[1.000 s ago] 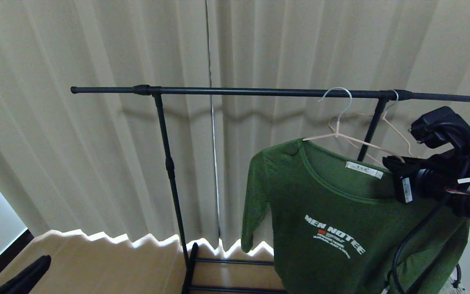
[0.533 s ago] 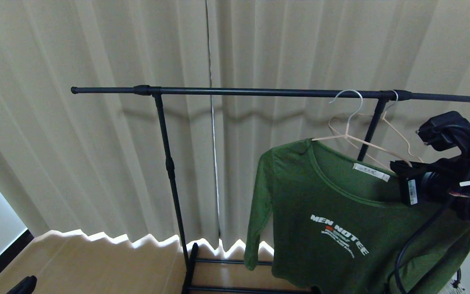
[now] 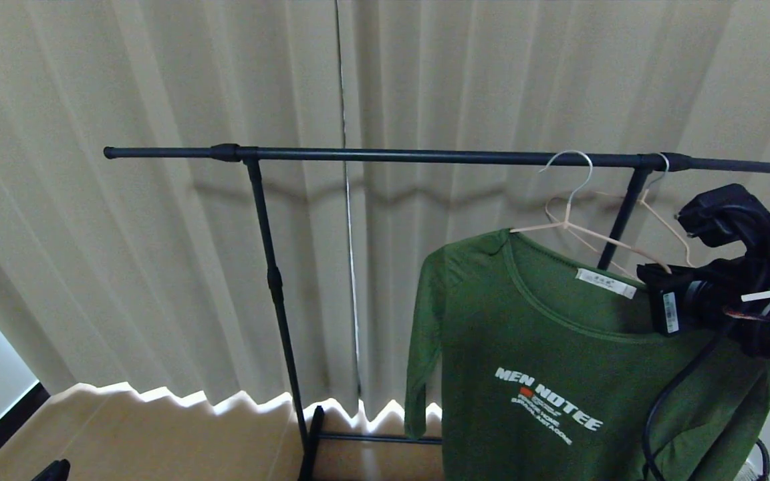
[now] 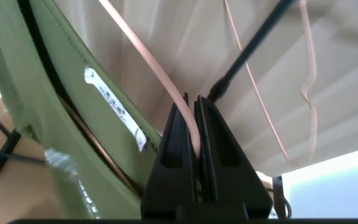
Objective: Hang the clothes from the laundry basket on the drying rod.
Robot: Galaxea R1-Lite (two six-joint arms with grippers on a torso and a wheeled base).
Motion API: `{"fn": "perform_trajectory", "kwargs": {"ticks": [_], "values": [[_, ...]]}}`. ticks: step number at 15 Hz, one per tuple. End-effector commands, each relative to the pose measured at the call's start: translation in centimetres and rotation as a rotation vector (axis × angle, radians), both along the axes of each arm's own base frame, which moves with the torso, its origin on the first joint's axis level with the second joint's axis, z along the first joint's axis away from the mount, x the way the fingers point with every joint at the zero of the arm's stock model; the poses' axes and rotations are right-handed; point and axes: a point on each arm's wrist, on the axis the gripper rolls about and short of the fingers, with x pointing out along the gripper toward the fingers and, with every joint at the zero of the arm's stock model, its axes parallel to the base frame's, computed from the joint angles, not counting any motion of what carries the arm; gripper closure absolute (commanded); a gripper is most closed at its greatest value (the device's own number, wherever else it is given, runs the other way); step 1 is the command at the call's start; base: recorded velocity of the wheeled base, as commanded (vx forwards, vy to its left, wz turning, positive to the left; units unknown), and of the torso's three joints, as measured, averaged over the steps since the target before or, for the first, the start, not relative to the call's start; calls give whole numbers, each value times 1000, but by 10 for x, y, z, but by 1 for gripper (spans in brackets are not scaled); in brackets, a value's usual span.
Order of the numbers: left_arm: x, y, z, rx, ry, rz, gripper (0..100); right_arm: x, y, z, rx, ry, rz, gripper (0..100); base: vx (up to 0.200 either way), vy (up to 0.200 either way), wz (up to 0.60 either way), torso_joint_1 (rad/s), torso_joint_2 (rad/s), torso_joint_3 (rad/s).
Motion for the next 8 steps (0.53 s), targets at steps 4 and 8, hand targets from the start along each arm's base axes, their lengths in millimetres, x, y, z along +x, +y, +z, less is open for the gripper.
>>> {"fn": "perform_trajectory", "kwargs": {"ticks": [4, 8], "values": [[1, 0, 0, 2, 2, 0, 0, 6, 2, -3, 0, 15, 0, 100, 200, 0, 0, 5, 4, 6], [0, 0, -1, 7, 0, -2, 0, 13, 4, -1, 26, 10, -9, 100, 100, 0, 0, 2, 0, 1]]}}
